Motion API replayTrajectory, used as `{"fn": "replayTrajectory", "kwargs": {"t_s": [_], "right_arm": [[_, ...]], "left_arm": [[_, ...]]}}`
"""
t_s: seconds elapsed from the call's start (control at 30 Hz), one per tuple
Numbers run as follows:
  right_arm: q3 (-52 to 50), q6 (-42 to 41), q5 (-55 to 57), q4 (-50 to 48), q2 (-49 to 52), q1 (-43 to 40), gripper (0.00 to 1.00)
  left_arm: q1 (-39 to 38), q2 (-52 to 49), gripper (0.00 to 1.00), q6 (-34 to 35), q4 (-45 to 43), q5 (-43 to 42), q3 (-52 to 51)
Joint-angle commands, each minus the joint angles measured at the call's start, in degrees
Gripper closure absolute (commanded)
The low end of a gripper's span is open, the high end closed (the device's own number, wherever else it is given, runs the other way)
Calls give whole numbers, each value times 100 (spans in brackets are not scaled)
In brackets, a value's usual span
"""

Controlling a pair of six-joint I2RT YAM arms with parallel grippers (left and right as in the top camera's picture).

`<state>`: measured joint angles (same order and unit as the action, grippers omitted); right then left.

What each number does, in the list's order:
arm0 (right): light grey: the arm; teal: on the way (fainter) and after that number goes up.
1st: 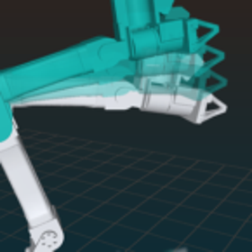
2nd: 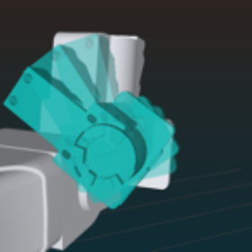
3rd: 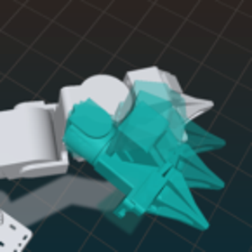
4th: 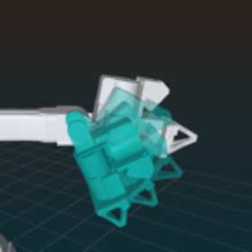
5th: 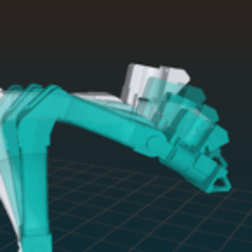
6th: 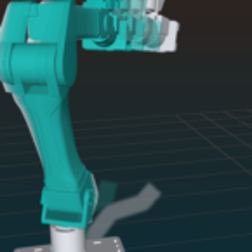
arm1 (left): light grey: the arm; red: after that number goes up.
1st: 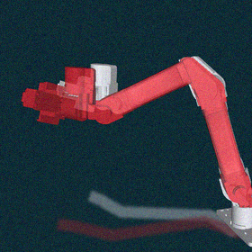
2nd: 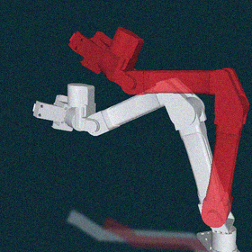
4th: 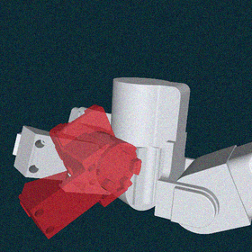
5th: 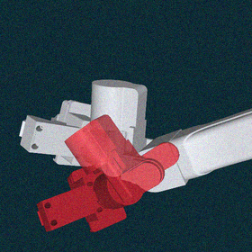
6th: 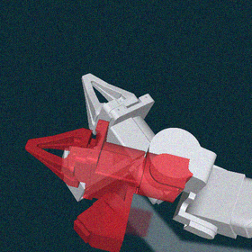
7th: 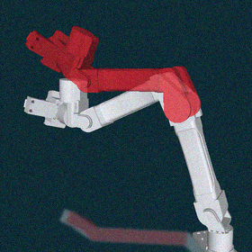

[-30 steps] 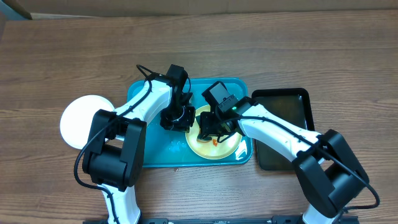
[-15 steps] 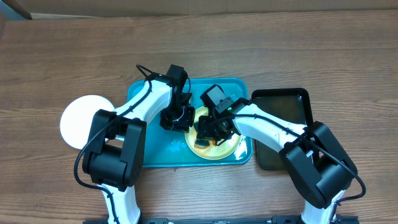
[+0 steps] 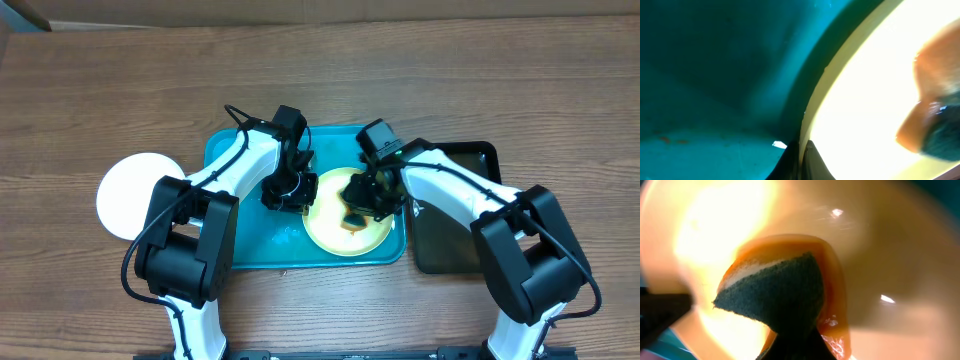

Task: Clean dirty plates on tray and stack at the side
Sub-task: 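Scrub the yellow-green plate with the sponge while the left gripper holds it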

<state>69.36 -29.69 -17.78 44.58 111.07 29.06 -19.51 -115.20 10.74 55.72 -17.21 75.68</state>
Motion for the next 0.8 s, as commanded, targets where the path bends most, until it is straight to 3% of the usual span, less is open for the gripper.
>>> {"fn": "replayTrajectory", "kwargs": {"t_s": [0.0, 0.17, 0.5, 0.77], "right_arm": [[-105, 332, 557, 452, 116, -59, 96], [-103, 1060, -275, 560, 116, 380, 96], [750, 1207, 9, 872, -212, 306, 96], [643, 1172, 15, 756, -57, 789, 96]], "left_arm": [[17, -85, 96, -2, 59, 275, -94], [17, -85, 96, -2, 59, 275, -94], [17, -85, 96, -2, 57, 275, -94], [17, -85, 96, -2, 61, 275, -94]]}}
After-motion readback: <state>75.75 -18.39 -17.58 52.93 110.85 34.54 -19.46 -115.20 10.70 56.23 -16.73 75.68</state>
